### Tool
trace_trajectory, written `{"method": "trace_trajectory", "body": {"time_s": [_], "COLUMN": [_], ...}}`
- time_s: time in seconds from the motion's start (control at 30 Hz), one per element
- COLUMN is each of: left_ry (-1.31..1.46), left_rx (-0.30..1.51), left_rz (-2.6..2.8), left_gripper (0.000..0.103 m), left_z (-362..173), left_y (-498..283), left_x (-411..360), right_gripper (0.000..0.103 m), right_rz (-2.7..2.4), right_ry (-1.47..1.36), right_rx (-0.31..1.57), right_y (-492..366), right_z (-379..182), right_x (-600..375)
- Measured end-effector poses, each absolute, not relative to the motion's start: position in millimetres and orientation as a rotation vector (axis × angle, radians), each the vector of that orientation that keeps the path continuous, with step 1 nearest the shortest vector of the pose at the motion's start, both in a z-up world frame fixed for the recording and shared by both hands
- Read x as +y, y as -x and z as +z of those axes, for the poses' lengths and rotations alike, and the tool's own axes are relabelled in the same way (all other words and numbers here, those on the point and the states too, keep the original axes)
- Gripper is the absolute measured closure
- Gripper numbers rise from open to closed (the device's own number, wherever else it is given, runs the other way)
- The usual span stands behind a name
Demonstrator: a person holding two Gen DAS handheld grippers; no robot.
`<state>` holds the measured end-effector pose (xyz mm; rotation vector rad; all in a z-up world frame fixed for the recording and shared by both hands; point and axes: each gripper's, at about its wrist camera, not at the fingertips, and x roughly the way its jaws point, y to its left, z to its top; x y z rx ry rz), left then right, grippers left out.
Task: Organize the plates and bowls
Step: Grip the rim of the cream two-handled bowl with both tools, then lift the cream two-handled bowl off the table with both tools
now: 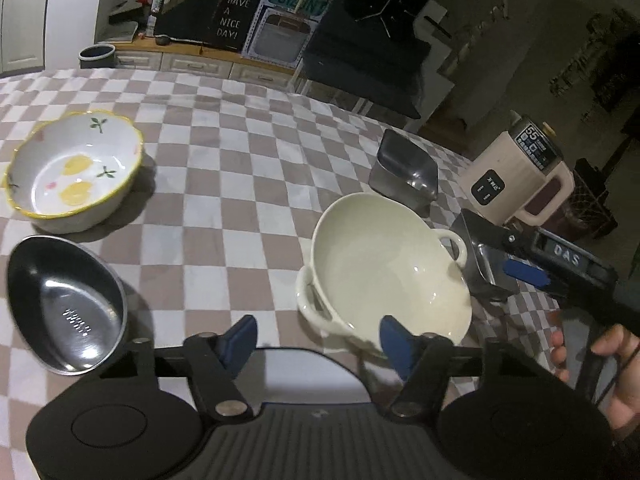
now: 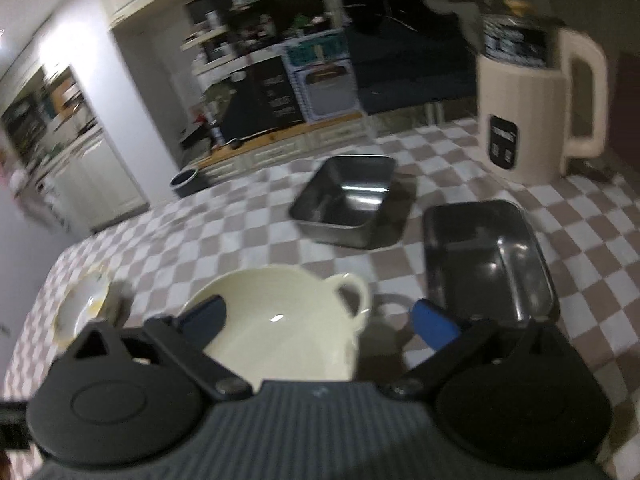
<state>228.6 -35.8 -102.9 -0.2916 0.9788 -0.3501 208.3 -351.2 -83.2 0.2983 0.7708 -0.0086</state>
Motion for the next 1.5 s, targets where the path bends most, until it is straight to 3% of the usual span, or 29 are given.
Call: {"method": "trace_trajectory", "body": {"time_s": [0.23, 0.37, 0.4, 0.6, 1.23, 1.5], "left_ry": [0.315, 0.356, 0.368, 0.405, 0.421, 0.418], "left_rx": [1.026, 1.053, 1.059, 1.062, 1.099, 1.104], "left_rz": [-0.310, -0.309, -0.312, -0.323, -0.333, -0.336], "left_gripper": [0.051, 0.065, 0.068, 0.075, 0.075, 0.075], "left_z": [-119.9, -127.2, -128.6, -131.9, -135.5, -138.3], "left_y": [-250.2, -258.1, -259.5, -266.8, -278.5, -282.0], "left_x": [-36.1, -32.8, -32.2, -32.2, -42.5, -44.6], "right_gripper": [0.051, 0.071, 0.080, 0.093, 0.088, 0.077], "right_rz": [-0.065, -0.044, -0.040, -0.020, 0.002, -0.006], "right_ry": [-0.356, -0.327, -0.327, -0.294, -0.338, -0.286], "right_rx": [0.841, 0.872, 0.864, 0.869, 0.998, 1.053], "right_y": [-235.3, -245.5, -247.1, -247.8, -197.3, -190.3], "right_z": [-112.8, -126.0, -126.4, -122.6, -109.6, -105.0], "right_x": [-379.5, -372.9, -371.6, -367.1, -379.9, -369.2]}}
